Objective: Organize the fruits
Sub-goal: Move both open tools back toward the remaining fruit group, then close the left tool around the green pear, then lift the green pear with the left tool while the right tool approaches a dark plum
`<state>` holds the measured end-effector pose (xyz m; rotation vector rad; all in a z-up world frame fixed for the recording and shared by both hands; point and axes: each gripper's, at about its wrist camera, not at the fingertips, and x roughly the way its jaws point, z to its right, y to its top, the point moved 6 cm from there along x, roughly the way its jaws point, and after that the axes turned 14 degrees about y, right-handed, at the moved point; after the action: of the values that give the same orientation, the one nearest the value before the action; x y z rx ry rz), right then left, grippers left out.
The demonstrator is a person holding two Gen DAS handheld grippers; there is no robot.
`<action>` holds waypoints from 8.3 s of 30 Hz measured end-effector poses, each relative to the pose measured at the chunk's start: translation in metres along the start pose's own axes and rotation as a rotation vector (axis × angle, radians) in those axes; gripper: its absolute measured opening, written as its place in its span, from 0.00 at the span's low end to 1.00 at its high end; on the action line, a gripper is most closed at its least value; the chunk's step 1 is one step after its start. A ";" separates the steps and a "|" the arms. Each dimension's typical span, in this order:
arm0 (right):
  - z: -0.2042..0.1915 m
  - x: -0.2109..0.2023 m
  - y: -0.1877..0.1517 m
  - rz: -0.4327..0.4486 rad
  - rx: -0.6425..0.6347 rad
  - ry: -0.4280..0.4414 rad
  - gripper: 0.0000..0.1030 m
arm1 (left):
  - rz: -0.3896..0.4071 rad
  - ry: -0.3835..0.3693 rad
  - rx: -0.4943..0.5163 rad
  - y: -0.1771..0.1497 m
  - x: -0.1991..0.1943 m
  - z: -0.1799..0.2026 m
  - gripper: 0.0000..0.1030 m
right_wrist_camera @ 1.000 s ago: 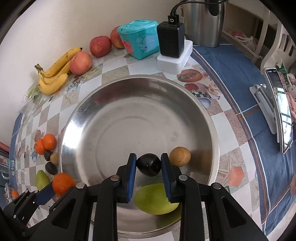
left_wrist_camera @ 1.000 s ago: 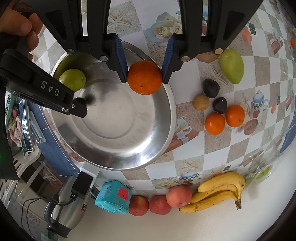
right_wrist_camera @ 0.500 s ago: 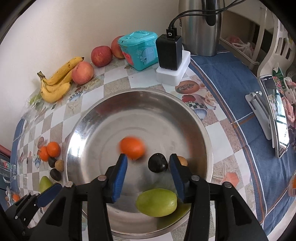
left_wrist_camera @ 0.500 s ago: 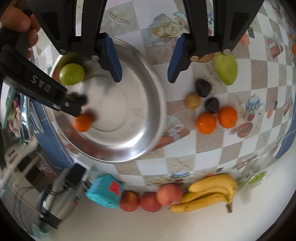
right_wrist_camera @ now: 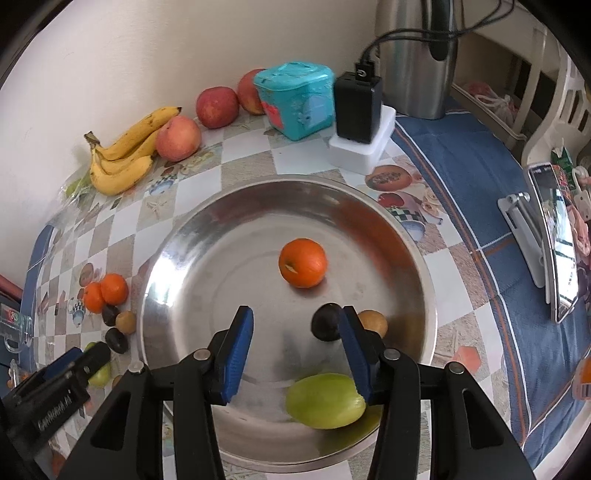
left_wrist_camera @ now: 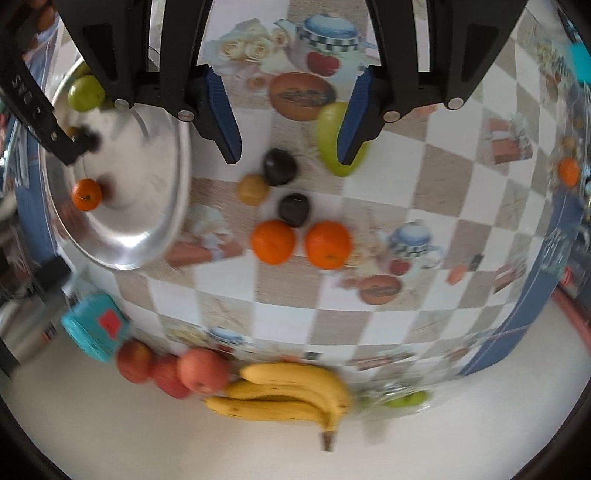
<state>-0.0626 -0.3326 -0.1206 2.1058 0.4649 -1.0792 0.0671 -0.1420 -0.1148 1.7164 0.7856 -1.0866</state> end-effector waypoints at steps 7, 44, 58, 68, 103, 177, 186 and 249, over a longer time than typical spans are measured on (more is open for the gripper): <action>-0.017 -0.003 0.002 0.002 -0.025 0.043 0.48 | 0.020 0.013 -0.064 0.010 -0.008 -0.021 0.56; -0.027 0.008 -0.005 -0.034 -0.133 -0.015 0.79 | -0.034 0.079 -0.072 0.004 0.011 -0.033 0.98; -0.039 0.003 0.000 0.028 -0.200 -0.014 0.92 | -0.007 0.063 -0.080 0.007 0.007 -0.040 1.00; -0.051 0.003 -0.006 0.009 -0.183 0.036 0.92 | 0.051 0.052 -0.078 0.010 0.000 -0.050 1.00; -0.101 0.032 -0.031 -0.063 -0.207 0.067 0.92 | -0.084 -0.039 -0.088 -0.010 0.042 -0.063 0.99; -0.175 0.056 -0.036 -0.067 -0.360 0.181 0.57 | -0.115 -0.202 -0.245 0.008 0.027 -0.110 0.56; -0.167 0.059 -0.034 -0.074 -0.335 0.146 0.50 | -0.201 -0.285 -0.247 -0.003 0.041 -0.091 0.58; -0.170 0.081 -0.046 -0.140 -0.261 0.190 0.47 | -0.227 -0.360 -0.390 0.003 0.050 -0.118 0.40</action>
<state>0.0513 -0.1775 -0.1387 1.9721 0.8105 -0.8460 0.1279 -0.0319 -0.1381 1.0867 0.9033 -1.2546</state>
